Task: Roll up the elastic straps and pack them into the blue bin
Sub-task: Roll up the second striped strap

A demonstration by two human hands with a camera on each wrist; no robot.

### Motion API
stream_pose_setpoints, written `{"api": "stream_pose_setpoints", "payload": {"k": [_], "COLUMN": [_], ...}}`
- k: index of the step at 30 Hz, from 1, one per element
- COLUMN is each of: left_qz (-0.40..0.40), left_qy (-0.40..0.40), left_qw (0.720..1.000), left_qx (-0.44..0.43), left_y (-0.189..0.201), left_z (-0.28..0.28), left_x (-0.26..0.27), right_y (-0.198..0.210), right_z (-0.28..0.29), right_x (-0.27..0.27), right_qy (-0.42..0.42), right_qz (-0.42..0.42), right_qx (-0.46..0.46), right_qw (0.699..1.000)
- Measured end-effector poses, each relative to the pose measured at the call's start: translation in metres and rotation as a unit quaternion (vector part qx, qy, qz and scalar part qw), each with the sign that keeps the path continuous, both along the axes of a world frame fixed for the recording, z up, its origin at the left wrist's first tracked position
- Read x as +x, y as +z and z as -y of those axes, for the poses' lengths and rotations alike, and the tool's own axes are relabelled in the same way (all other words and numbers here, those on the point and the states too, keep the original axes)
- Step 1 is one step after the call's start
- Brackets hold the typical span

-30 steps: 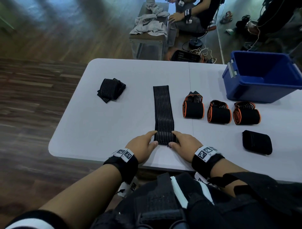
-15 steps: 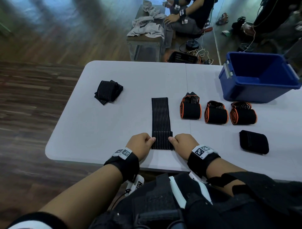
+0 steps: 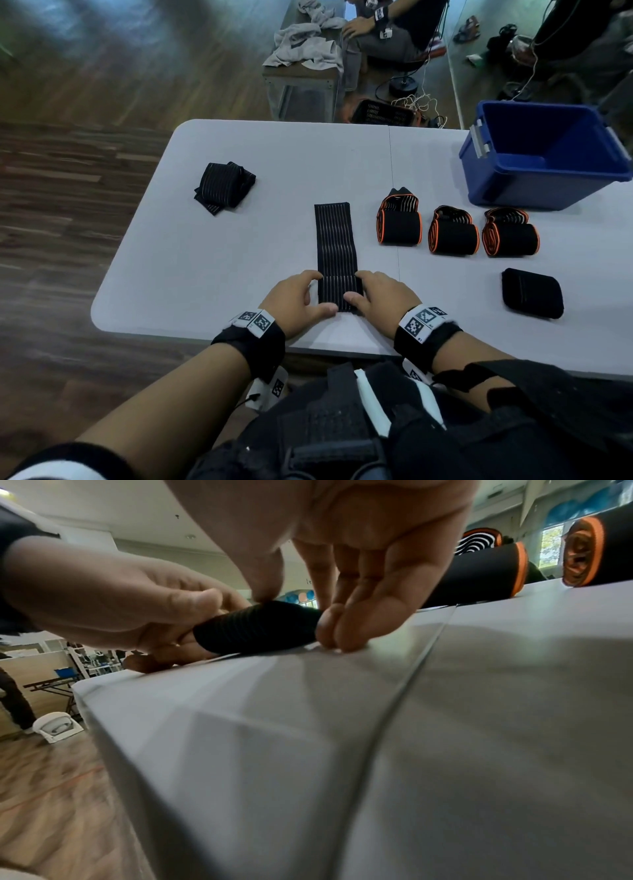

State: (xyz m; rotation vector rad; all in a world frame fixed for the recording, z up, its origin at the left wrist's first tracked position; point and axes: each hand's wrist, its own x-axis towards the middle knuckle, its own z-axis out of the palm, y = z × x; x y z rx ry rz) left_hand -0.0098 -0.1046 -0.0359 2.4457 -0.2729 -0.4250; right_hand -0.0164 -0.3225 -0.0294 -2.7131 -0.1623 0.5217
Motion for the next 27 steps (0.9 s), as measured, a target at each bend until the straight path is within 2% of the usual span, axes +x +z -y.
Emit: {"api": "stream_pose_setpoints", "payload": {"k": [5, 9, 12, 14, 16, 18, 23, 25, 27], "left_qz": [-0.004, -0.003, -0.041, -0.093, -0.147, -0.165, -0.140, -0.096, -0.053], "left_qy": [-0.023, 0.027, 0.078, 0.115, 0.145, 0.151, 0.152, 0.118, 0.059], "left_qw": [0.999, 0.999, 0.995, 0.985, 0.968, 0.963, 0.969, 0.983, 0.995], "left_qx": [0.021, -0.021, -0.036, -0.088, -0.145, -0.149, -0.135, -0.101, -0.054], "left_y": [-0.003, -0.005, -0.006, -0.005, -0.002, 0.000, -0.001, 0.000, 0.001], "left_z": [-0.003, -0.002, -0.001, 0.000, 0.001, 0.000, 0.001, -0.002, -0.003], "left_x": [0.006, 0.007, 0.010, 0.013, 0.015, 0.016, 0.016, 0.015, 0.014], "right_y": [-0.001, 0.000, 0.000, -0.001, -0.001, -0.001, -0.001, 0.000, 0.003], "right_z": [0.007, 0.010, 0.012, 0.012, 0.010, 0.008, 0.004, 0.005, 0.006], "right_x": [0.001, 0.008, 0.011, 0.013, 0.015, 0.017, 0.017, 0.013, 0.012], "right_qy": [0.028, -0.032, -0.086, -0.103, -0.106, -0.100, -0.138, -0.163, -0.128], "right_qz": [-0.022, -0.018, -0.031, -0.041, -0.062, -0.077, -0.071, -0.060, -0.054], "right_qx": [-0.005, 0.078, 0.111, 0.110, 0.102, 0.083, 0.092, 0.122, 0.125], "right_qw": [0.999, 0.996, 0.990, 0.988, 0.987, 0.989, 0.984, 0.977, 0.982]}}
